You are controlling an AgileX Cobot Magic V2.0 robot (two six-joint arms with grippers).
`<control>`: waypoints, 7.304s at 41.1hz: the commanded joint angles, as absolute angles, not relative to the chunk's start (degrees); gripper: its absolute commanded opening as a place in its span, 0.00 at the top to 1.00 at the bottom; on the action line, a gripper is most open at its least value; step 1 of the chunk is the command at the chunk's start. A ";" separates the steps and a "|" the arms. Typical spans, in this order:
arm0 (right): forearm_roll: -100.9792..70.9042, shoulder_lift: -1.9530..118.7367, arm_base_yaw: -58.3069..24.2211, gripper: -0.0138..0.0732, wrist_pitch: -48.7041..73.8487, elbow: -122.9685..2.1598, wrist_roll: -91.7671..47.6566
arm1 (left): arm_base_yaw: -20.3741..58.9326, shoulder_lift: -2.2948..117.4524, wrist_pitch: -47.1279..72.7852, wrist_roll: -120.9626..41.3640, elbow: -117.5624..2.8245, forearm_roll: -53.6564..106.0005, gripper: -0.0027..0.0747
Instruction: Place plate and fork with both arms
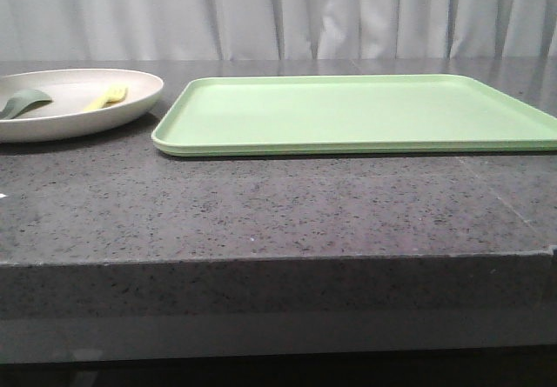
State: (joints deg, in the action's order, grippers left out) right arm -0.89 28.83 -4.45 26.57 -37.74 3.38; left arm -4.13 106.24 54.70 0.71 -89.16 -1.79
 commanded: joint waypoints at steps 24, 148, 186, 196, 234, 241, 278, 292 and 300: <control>-0.90 29.47 -4.20 0.09 21.70 -39.89 3.12 | -4.29 103.76 53.07 0.00 -91.10 1.72 0.51; -0.90 29.47 -4.37 0.09 21.64 -39.89 3.12 | 21.44 112.55 45.02 4.95 -103.00 38.23 0.99; -0.90 29.47 -4.42 0.09 21.69 -39.89 3.12 | 23.22 115.00 45.13 10.46 -105.28 30.08 0.99; -0.90 29.47 -4.42 0.09 21.69 -39.89 3.12 | 23.22 115.00 45.02 10.46 -105.28 30.08 0.80; -0.90 29.47 -4.42 0.09 21.69 -39.89 3.12 | 22.39 114.62 56.55 0.70 -117.07 29.99 0.94; -0.90 29.47 -4.42 0.09 21.69 -39.89 3.12 | 22.39 114.62 60.41 -0.59 -118.93 28.30 0.99; -0.90 29.47 -4.38 0.09 21.69 -39.84 3.12 | 22.39 82.02 36.62 3.49 -85.15 2.59 0.99; -0.90 29.47 -4.38 0.09 21.91 -39.54 3.12 | 22.39 59.17 19.21 3.15 -59.99 -0.62 0.99; -0.90 29.47 -4.38 0.09 21.91 -39.54 3.12 | 22.39 47.55 15.68 3.15 -49.71 -1.42 0.99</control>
